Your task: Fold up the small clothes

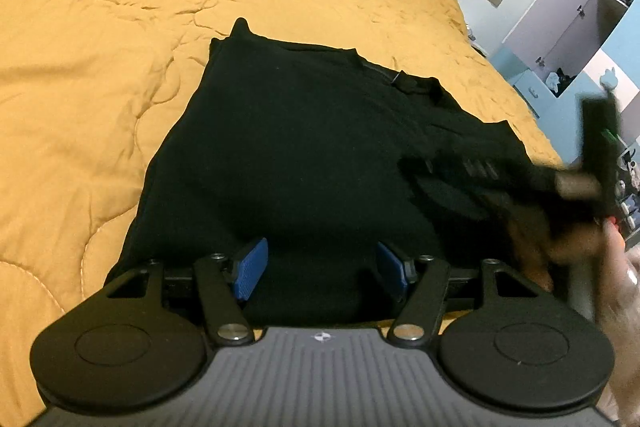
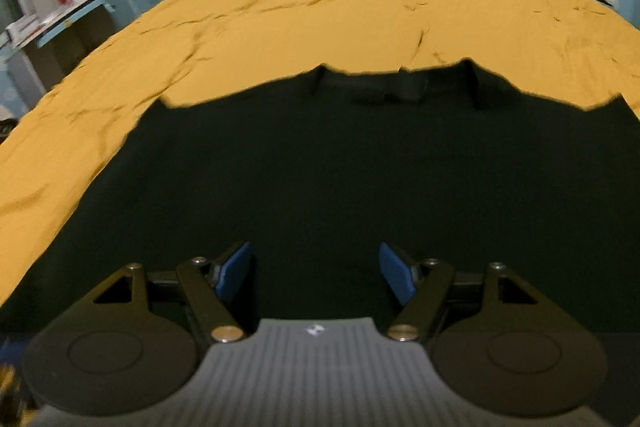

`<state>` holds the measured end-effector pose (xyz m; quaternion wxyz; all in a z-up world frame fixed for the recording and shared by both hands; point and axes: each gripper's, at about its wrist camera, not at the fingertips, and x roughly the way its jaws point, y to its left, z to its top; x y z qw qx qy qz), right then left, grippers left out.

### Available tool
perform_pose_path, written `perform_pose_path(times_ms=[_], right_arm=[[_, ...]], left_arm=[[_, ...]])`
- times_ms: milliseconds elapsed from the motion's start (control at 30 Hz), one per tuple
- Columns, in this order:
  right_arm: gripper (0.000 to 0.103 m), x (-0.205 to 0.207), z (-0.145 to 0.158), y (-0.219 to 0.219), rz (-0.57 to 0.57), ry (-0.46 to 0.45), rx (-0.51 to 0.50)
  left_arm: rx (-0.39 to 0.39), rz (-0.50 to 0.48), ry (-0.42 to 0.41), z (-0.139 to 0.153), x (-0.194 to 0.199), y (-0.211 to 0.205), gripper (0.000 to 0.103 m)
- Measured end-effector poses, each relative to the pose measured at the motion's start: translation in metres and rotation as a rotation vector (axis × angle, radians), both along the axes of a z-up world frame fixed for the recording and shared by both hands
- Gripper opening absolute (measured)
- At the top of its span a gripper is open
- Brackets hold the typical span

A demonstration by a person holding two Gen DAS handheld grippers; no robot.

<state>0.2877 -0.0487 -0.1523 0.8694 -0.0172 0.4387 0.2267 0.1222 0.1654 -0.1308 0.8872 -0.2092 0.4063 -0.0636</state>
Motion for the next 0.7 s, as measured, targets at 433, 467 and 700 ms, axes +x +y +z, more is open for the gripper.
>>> perform_pose_path(times_ms=[433, 467, 700], right_arm=[[0.075, -0.135, 0.013, -0.052, 0.033, 0.023, 0.045], [0.075, -0.139, 0.011, -0.053, 0.028, 0.011, 0.043], [0.080, -0.156, -0.001, -0.047, 0.018, -0.067, 0.015]], left_arm=[[0.023, -0.010, -0.002, -0.001, 0.000, -0.003, 0.073], [0.027, -0.012, -0.001, -0.001, 0.000, -0.003, 0.073], [0.020, -0.029, -0.004, -0.004, 0.001, -0.001, 0.073]])
